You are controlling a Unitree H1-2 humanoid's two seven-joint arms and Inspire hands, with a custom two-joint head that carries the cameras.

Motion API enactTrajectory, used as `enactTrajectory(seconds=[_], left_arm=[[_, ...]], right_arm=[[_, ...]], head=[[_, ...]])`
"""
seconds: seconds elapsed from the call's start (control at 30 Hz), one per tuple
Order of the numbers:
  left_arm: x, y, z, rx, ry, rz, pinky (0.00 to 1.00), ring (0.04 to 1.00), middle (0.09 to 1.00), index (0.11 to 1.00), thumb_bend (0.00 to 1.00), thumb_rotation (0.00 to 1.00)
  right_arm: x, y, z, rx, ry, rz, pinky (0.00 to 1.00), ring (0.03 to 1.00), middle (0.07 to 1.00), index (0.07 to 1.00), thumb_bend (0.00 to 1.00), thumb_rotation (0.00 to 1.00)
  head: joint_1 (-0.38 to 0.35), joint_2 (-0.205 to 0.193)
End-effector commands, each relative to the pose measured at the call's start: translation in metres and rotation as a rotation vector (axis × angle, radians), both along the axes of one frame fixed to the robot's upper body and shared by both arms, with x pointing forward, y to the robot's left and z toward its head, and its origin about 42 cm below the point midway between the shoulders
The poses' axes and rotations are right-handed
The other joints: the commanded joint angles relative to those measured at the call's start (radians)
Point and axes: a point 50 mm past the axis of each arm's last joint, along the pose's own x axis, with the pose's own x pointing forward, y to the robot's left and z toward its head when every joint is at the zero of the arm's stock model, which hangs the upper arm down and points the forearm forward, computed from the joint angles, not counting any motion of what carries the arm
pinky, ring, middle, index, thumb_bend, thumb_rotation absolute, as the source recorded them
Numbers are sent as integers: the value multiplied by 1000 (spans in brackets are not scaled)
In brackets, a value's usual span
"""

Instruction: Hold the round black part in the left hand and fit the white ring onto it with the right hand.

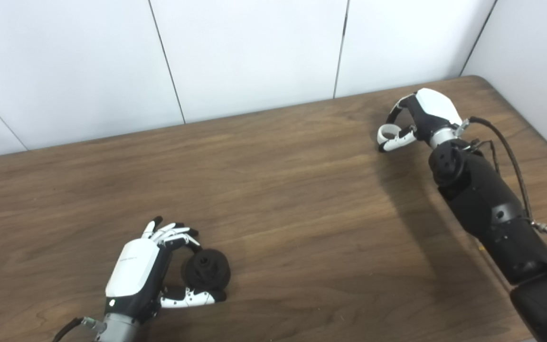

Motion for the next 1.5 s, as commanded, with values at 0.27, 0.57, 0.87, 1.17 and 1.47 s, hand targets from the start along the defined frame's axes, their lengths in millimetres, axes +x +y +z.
enactTrajectory(seconds=[0.27, 0.57, 0.87, 1.17, 1.47], left_arm=[[2, 0, 0, 35, -6, -1, 1000, 857, 756, 483, 524, 54], [-1, -8, -1, 25, 11, 7, 1000, 861, 755, 482, 524, 54], [-6, -14, -5, 20, 15, 14, 1000, 863, 759, 482, 525, 55], [-12, -27, -8, 22, 32, 15, 1000, 859, 763, 483, 525, 56], [-15, -46, -9, 18, 32, 11, 1000, 863, 765, 483, 525, 56]], right_arm=[[-7, -7, 17, -45, -56, 29, 997, 970, 847, 488, 519, 129], [-24, 25, 36, -90, -99, 188, 997, 976, 848, 488, 520, 134], [-54, 77, 46, -87, -99, 373, 997, 976, 858, 487, 519, 135], [-95, 128, 57, -47, -93, 573, 1000, 979, 860, 486, 518, 133], [-123, 160, 58, 2, -53, 703, 1000, 981, 854, 487, 519, 137]], head=[[11, -5], [46, -4], [87, -2], [140, 3], [232, 17]])
